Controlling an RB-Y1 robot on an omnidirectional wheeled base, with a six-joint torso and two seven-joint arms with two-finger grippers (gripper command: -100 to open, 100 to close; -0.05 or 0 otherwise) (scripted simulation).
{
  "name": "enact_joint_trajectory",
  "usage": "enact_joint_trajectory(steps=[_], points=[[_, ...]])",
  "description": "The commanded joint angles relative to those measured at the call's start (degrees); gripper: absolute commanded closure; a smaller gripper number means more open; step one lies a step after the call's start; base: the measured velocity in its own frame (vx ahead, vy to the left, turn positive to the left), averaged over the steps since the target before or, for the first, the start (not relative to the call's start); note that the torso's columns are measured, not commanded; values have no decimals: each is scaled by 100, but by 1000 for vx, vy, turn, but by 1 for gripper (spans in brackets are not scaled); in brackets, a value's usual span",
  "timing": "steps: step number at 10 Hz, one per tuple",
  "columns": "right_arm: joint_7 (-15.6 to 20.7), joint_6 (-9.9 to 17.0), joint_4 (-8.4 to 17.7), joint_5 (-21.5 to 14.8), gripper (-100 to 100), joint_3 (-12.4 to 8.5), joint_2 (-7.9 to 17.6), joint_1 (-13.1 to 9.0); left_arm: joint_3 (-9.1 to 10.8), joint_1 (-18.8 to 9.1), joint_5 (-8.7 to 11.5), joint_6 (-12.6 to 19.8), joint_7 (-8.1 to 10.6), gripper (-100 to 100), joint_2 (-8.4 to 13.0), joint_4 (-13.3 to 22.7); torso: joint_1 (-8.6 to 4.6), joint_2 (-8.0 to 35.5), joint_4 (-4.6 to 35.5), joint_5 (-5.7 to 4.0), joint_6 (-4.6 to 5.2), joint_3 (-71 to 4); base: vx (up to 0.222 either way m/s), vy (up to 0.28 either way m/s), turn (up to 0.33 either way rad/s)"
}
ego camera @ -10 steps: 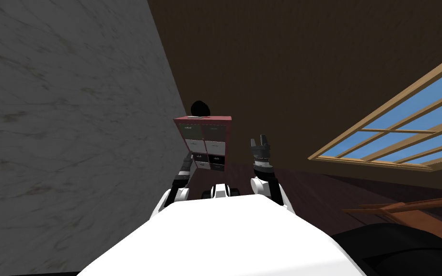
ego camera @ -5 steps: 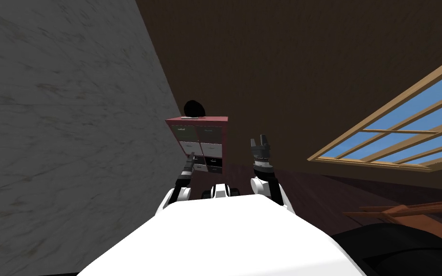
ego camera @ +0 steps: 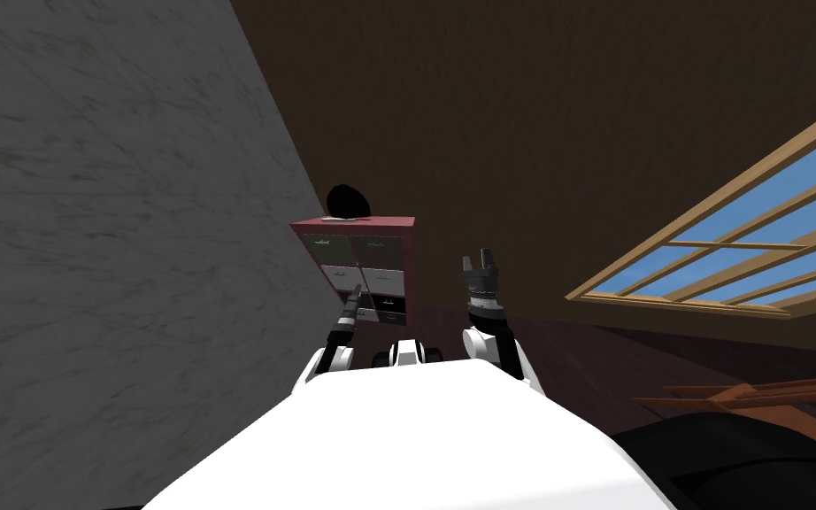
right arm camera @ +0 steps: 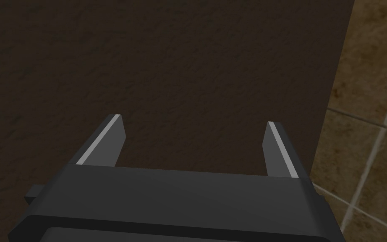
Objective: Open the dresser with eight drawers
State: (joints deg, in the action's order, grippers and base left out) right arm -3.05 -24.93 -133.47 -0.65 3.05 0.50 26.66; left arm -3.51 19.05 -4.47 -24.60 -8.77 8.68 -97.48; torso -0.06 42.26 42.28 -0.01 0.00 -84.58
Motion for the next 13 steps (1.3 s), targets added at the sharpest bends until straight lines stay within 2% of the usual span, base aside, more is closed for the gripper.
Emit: enact_joint_trajectory(steps=[1, 6, 9, 10, 12, 13], points=[[0, 0, 0, 0, 0, 0, 0, 0, -12, -116, -30, -21, -19, -100, -50, 338, 0, 2, 1, 0, 0, 1, 79, -99, -25], [0, 0, 0, 0, 0, 0, 0, 0, -29, -320, -77, -41, -42, -100, -338, 905, 10, 10, 2, 3, -1, 6, 91, -87, -26], [0, 0, 0, 0, 0, 0, 0, 0, -36, -413, -99, -50, -52, -100, -710, 1165, 5, -7, -1, 1, 0, -4, 86, -71, -20], [0, 0, 0, 0, 0, 0, 0, 0, -38, -377, -93, -54, -44, -100, -630, 1109, 11, 3, 0, 2, -1, 1, 25, -25, -1], [0, 0, 0, 0, 0, -1, 1, 0, -30, -415, -97, 174, -45, -100, -636, 921, 18, 6, 3, 5, 0, 5, 80, -8, -16], [0, 0, 0, 0, 0, -1, 1, 0, -31, -402, -95, 98, -42, -100, -633, 973, 14, -9, -2, 3, -1, -5, 46, 2, -2]])
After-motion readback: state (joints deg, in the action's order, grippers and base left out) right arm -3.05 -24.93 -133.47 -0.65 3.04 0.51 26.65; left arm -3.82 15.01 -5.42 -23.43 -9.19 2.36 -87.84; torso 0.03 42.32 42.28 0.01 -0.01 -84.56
